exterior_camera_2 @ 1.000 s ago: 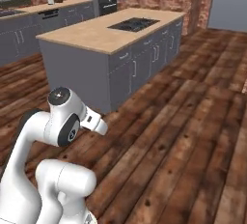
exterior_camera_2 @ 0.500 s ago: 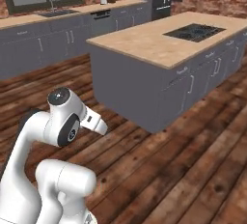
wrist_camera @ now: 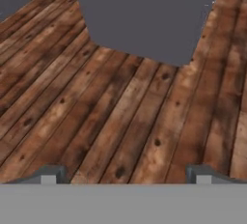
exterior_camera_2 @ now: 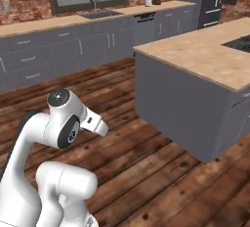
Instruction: Take a sugar cube from the saucer and place it inside the coffee. Then, grab milk from the fridge and place it next to the coffee on the counter to sweeten the coffee.
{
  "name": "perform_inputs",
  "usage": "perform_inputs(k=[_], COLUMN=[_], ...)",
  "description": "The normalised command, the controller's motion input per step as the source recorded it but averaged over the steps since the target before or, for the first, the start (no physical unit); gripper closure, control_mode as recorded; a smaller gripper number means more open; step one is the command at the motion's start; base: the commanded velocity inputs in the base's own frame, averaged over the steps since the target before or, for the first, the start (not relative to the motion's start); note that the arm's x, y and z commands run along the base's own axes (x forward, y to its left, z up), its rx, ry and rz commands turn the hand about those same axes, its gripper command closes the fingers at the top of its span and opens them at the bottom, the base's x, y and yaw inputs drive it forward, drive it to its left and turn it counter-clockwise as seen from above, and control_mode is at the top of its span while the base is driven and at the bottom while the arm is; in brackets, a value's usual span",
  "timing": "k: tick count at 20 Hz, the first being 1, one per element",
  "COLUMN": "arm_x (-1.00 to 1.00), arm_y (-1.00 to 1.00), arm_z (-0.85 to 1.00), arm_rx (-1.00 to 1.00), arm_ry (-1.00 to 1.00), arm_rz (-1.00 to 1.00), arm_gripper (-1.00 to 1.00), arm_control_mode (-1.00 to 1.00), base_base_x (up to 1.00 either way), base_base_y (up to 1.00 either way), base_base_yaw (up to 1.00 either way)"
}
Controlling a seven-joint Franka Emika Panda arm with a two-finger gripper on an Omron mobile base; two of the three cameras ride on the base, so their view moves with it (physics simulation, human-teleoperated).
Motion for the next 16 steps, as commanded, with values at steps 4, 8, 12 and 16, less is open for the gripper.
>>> perform_inputs(k=[4, 8, 12, 16], arm_x=[0.00, 0.00, 0.00, 0.00], arm_y=[0.00, 0.00, 0.00, 0.00], arm_z=[0.00, 0.00, 0.00, 0.00], arm_rx=[0.00, 0.00, 0.00, 0.00], arm_ry=[0.00, 0.00, 0.00, 0.00], arm_rz=[0.00, 0.00, 0.00, 0.00], arm_gripper=[-1.00, -1.00, -1.00, -1.00], arm_control_mode=[1.00, 1.00, 1.00, 1.00], base_base_x=[1.00, 1.00, 1.00, 1.00], base_base_y=[0.75, 0.28, 0.05, 0.00], base_base_yaw=[0.25, 0.07, 0.00, 0.00])
